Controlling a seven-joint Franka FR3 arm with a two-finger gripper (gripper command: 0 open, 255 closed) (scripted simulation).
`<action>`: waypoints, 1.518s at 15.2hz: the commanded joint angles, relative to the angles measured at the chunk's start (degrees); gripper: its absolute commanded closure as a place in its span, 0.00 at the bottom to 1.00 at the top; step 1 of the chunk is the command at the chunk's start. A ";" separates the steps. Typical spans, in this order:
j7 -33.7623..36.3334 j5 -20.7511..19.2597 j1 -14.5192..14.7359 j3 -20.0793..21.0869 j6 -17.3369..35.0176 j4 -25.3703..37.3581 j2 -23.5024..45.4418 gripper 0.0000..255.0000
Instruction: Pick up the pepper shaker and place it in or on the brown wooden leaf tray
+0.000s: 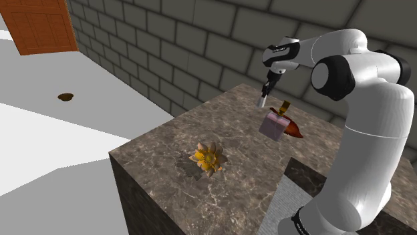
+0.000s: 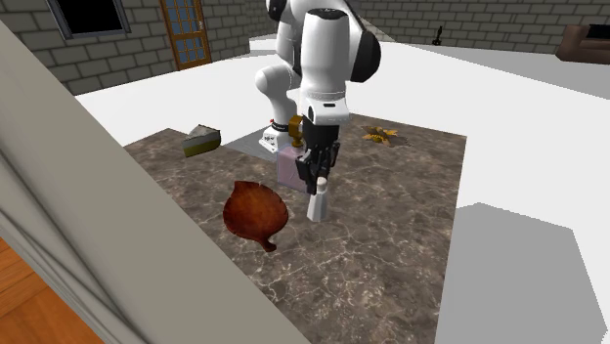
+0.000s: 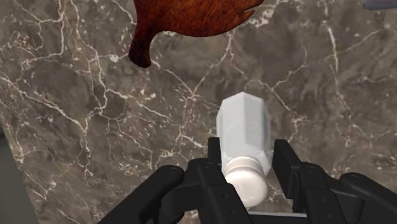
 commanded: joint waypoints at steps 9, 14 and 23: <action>-1.22 -1.82 -0.50 -1.43 -4.49 0.83 -4.11 1.00; -5.24 -4.08 -2.11 -3.76 -3.82 -5.03 -10.05 1.00; -11.58 -6.57 -5.30 -7.14 -2.83 -11.18 -16.21 1.00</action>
